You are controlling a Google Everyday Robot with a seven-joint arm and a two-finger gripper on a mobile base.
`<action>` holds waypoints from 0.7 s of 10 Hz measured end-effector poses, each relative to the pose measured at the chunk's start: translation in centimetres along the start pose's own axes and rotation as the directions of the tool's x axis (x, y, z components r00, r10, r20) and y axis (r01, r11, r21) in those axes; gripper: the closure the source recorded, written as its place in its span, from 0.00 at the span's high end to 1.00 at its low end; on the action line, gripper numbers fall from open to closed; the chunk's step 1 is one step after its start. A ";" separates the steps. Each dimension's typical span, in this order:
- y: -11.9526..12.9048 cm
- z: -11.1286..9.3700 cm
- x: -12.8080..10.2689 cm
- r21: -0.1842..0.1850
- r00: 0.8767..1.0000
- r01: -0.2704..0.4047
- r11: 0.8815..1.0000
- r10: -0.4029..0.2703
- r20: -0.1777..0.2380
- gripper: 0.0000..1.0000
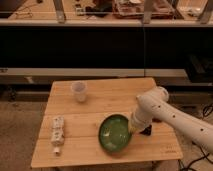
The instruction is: Drag the ceramic bowl in a circle
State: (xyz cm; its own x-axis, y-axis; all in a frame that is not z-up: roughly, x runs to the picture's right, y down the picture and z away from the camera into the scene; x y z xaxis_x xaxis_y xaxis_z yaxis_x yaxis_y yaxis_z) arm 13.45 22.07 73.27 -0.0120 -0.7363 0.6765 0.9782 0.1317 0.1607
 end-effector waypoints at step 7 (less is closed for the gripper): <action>-13.7 7.5 1.9 0.235 0.927 0.327 0.915 -0.359 0.110 0.00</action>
State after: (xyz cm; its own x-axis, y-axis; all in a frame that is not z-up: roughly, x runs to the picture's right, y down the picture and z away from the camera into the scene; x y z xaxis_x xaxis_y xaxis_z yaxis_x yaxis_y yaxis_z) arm -1.54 23.84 77.69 -0.3853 -0.6567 0.6483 0.8429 0.0356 0.5369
